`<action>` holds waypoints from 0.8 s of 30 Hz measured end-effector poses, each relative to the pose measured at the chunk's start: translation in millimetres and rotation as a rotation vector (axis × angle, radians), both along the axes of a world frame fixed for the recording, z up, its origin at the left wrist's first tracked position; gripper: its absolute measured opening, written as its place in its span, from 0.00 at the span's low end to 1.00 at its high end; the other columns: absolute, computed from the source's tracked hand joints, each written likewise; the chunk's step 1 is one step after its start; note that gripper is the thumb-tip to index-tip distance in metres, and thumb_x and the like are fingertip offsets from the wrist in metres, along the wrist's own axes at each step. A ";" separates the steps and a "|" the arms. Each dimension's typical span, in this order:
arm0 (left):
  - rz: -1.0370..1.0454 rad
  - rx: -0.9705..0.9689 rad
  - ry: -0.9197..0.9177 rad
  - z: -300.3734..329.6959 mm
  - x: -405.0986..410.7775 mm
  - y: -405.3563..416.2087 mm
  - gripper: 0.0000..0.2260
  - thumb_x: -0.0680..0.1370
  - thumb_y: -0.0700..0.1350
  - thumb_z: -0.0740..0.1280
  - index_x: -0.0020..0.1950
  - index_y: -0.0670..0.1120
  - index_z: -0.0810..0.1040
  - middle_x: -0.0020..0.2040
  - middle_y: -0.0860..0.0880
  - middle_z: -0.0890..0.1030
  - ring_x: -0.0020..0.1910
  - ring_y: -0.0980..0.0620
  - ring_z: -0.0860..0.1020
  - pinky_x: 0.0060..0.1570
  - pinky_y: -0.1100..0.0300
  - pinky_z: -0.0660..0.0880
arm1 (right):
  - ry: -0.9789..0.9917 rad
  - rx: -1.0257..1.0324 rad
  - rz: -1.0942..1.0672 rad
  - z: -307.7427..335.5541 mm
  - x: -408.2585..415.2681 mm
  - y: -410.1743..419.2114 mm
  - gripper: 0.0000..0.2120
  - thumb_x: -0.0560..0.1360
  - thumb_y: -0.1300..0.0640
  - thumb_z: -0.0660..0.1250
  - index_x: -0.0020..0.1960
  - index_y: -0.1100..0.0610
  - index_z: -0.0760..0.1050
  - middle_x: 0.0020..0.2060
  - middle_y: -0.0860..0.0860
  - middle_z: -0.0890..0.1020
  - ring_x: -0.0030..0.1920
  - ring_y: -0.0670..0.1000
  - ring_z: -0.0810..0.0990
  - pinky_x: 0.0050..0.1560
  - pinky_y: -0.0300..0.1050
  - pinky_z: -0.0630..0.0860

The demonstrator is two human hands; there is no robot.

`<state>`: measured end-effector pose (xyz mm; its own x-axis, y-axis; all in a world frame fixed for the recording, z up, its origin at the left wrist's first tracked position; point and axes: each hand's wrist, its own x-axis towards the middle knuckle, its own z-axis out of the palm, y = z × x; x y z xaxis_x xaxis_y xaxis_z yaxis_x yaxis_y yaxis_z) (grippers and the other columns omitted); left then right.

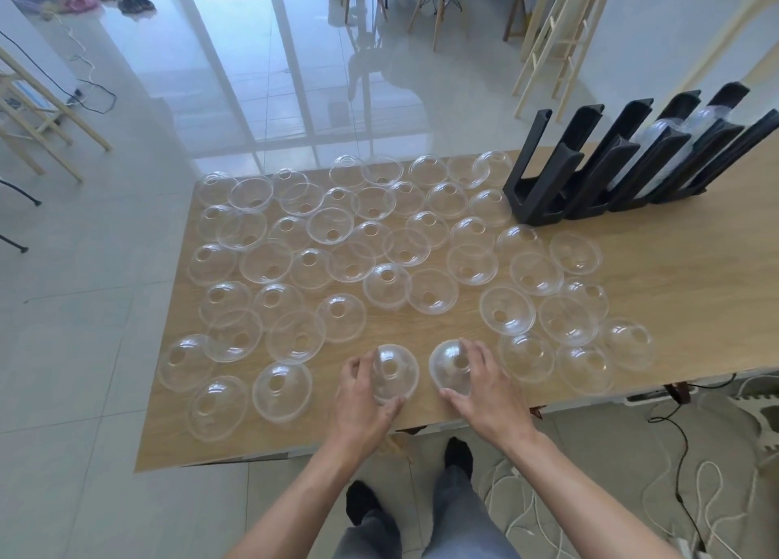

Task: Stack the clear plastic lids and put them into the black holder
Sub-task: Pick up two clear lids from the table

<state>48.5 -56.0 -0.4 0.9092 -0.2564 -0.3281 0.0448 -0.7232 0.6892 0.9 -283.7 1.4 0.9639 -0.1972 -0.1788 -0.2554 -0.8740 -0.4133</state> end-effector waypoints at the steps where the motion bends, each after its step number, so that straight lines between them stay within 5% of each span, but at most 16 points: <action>1: 0.006 -0.002 0.000 -0.1 2.5 -3.3 0.39 0.77 0.55 0.77 0.83 0.56 0.59 0.73 0.52 0.64 0.58 0.47 0.82 0.61 0.48 0.80 | 0.002 -0.001 0.006 0.3 4.2 -3.5 0.43 0.75 0.38 0.75 0.81 0.49 0.58 0.78 0.45 0.66 0.69 0.51 0.78 0.60 0.50 0.82; 6: 0.049 -0.028 0.030 2.0 12.0 -15.8 0.41 0.76 0.56 0.77 0.84 0.53 0.59 0.75 0.49 0.63 0.63 0.47 0.79 0.66 0.47 0.78 | 0.038 0.000 0.024 4.1 15.2 -25.1 0.45 0.76 0.35 0.72 0.84 0.49 0.55 0.81 0.47 0.62 0.72 0.52 0.76 0.60 0.51 0.82; 10: 0.059 0.112 -0.156 11.0 13.3 -14.6 0.34 0.80 0.68 0.64 0.82 0.56 0.61 0.77 0.55 0.63 0.61 0.52 0.79 0.60 0.50 0.80 | -0.084 0.020 -0.019 14.3 14.5 -45.3 0.35 0.80 0.31 0.63 0.80 0.49 0.66 0.74 0.45 0.70 0.60 0.49 0.83 0.49 0.47 0.82; 14: -0.032 0.114 -0.409 20.0 40.5 -38.5 0.21 0.82 0.56 0.69 0.74 0.50 0.75 0.70 0.53 0.75 0.58 0.50 0.81 0.57 0.53 0.80 | -0.149 -0.082 -0.031 24.3 26.1 -70.8 0.17 0.82 0.49 0.67 0.69 0.51 0.76 0.65 0.48 0.77 0.44 0.52 0.85 0.34 0.50 0.82; 17: -0.164 0.207 -0.518 22.1 67.5 -67.2 0.19 0.80 0.49 0.73 0.70 0.47 0.80 0.67 0.49 0.80 0.63 0.48 0.79 0.60 0.52 0.78 | -0.079 -0.159 0.023 25.9 39.5 -83.2 0.15 0.80 0.54 0.69 0.66 0.53 0.79 0.60 0.49 0.79 0.48 0.52 0.84 0.37 0.47 0.81; 24: -0.362 0.452 -0.510 8.4 99.6 -95.5 0.15 0.83 0.52 0.64 0.68 0.53 0.81 0.64 0.53 0.81 0.59 0.47 0.76 0.59 0.51 0.71 | -0.052 -0.255 0.135 16.7 53.6 -87.0 0.07 0.80 0.58 0.68 0.57 0.52 0.82 0.49 0.45 0.80 0.47 0.49 0.80 0.35 0.43 0.79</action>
